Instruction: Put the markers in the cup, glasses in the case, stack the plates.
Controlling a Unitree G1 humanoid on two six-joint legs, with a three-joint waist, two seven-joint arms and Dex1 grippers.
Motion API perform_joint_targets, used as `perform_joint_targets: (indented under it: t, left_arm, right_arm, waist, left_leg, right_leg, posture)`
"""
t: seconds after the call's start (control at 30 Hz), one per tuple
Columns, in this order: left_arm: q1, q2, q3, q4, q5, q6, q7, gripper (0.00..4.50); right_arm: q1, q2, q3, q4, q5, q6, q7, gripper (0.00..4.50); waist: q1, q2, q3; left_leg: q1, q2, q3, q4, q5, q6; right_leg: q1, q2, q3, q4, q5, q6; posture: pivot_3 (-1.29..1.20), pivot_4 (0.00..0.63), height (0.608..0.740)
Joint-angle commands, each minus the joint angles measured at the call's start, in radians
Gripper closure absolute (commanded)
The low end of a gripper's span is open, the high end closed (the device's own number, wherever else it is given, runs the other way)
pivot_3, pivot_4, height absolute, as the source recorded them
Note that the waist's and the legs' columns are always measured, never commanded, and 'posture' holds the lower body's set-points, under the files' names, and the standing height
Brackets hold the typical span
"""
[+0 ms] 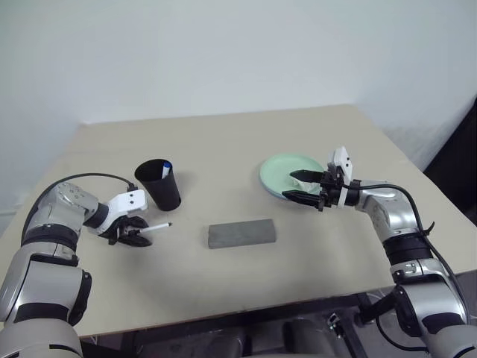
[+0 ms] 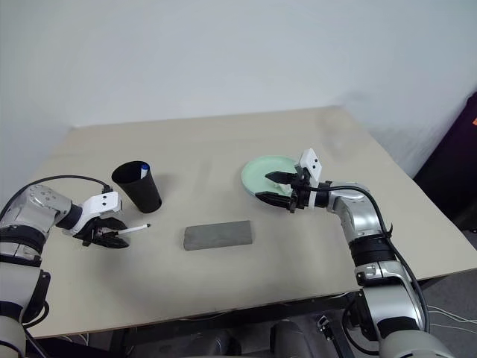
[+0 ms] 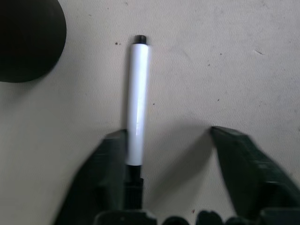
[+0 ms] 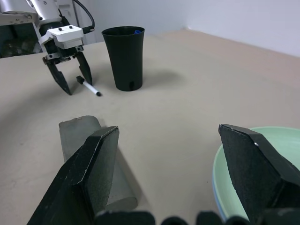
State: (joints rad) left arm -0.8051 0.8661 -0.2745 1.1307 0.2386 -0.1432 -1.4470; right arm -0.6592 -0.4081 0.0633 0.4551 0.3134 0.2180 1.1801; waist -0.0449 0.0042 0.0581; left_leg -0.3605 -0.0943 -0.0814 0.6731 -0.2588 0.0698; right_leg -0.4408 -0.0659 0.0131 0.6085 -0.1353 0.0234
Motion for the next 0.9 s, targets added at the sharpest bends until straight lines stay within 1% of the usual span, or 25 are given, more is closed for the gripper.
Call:
perform_joint_targets:
  t: [0.03, 0.17, 0.2, 0.37, 0.47, 0.57, 0.67, 0.77, 0.83, 0.9]
  left_arm:
    - [0.003, 0.0, 0.005, -0.007, -0.002, -0.006, -0.022, 3.02]
    - [0.007, -0.001, 0.008, -0.009, -0.003, -0.007, -0.024, 4.37]
    - [0.008, -0.001, 0.008, -0.009, -0.003, -0.007, -0.024, 4.48]
    - [0.014, -0.001, 0.017, -0.02, -0.012, -0.015, -0.03, 4.48]
    - [0.021, -0.004, 0.035, -0.053, -0.041, -0.012, -0.053, 4.48]
    - [0.058, -0.015, 0.094, -0.203, -0.146, 0.034, -0.118, 4.48]
    - [0.12, -0.04, 0.17, -0.421, -0.271, 0.148, -0.125, 4.48]
    - [0.15, -0.073, 0.232, -0.565, -0.348, 0.245, -0.057, 4.48]
    - [0.161, -0.102, 0.277, -0.632, -0.393, 0.255, 0.005, 4.48]
    - [0.152, -0.139, 0.326, -0.681, -0.44, 0.308, 0.085, 4.48]
  right_arm:
    - [-0.03, -0.003, -0.014, -0.034, 0.006, -0.01, -0.004, 0.8]
    - [-0.031, -0.001, -0.013, -0.033, 0.006, -0.01, -0.005, 0.8]
    - [-0.031, 0.0, -0.013, -0.032, 0.006, -0.01, -0.005, 0.8]
    - [-0.033, 0.001, -0.013, -0.031, 0.005, -0.012, -0.007, 0.8]
    - [-0.032, 0.0, -0.013, -0.032, 0.005, -0.012, -0.008, 0.8]
    - [-0.026, -0.003, -0.014, -0.039, 0.006, -0.009, -0.009, 0.8]
    - [-0.018, -0.008, -0.014, -0.046, 0.008, -0.004, -0.007, 0.8]
    - [-0.016, -0.007, -0.009, -0.049, 0.006, 0.001, -0.004, 0.8]
    - [-0.021, -0.005, -0.006, -0.046, 0.005, 0.002, -0.004, 0.8]
    - [-0.027, -0.003, -0.005, -0.042, 0.004, 0.002, -0.003, 0.8]
  waist:
    - [0.0, 0.0, 0.0]
    - [0.0, 0.0, 0.0]
    - [0.0, 0.0, 0.0]
    - [0.0, 0.0, 0.0]
    - [0.0, 0.0, 0.0]
    - [0.001, 0.0, 0.0]
    - [0.001, 0.0, 0.0]
    - [0.0, -0.001, 0.0]
    - [-0.001, 0.0, 0.0]
    - [-0.001, 0.0, 0.0]
  left_leg:
    - [0.0, 0.0, 0.0, 0.0, 0.0, 0.0]
    - [0.0, 0.0, 0.0, 0.0, 0.0, 0.0]
    - [0.0, 0.0, 0.0, 0.0, 0.0, 0.0]
    - [0.0, 0.0, 0.0, 0.0, 0.0, 0.0]
    - [0.0, 0.0, 0.0, 0.0, 0.0, 0.0]
    - [0.0, 0.0, 0.0, 0.0, 0.0, 0.0]
    - [-0.002, 0.0, 0.0, 0.001, 0.0, 0.0]
    - [-0.002, 0.0, 0.0, 0.001, -0.002, -0.002]
    - [-0.001, 0.0, 0.0, 0.001, -0.002, -0.002]
    - [0.0, 0.0, 0.0, 0.001, -0.002, -0.002]
  right_leg:
    - [0.0, 0.0, 0.0, 0.0, 0.0, 0.0]
    - [0.0, 0.0, 0.0, 0.0, 0.0, 0.0]
    - [0.0, 0.0, 0.0, 0.0, 0.0, 0.0]
    - [0.0, 0.0, 0.0, 0.0, 0.0, 0.0]
    - [0.0, 0.0, 0.0, 0.0, 0.0, 0.0]
    - [0.0, 0.0, 0.0, 0.0, 0.0, 0.0]
    - [0.0, -0.001, 0.0, -0.001, 0.0, 0.0]
    - [0.0, -0.001, 0.0, -0.001, 0.0, 0.0]
    - [0.0, -0.001, 0.0, 0.0, 0.0, 0.0]
    - [0.0, -0.001, 0.0, 0.0, 0.0, 0.0]
  posture:
    - [0.0, 0.0, 0.74]
    - [0.0, 0.0, 0.74]
    - [0.0, 0.0, 0.74]
    - [0.0, 0.0, 0.74]
    - [0.0, 0.0, 0.74]
    - [0.0, 0.0, 0.74]
    - [0.0, 0.0, 0.74]
    - [0.0, 0.0, 0.74]
    - [0.0, 0.0, 0.74]
    - [0.0, 0.0, 0.74]
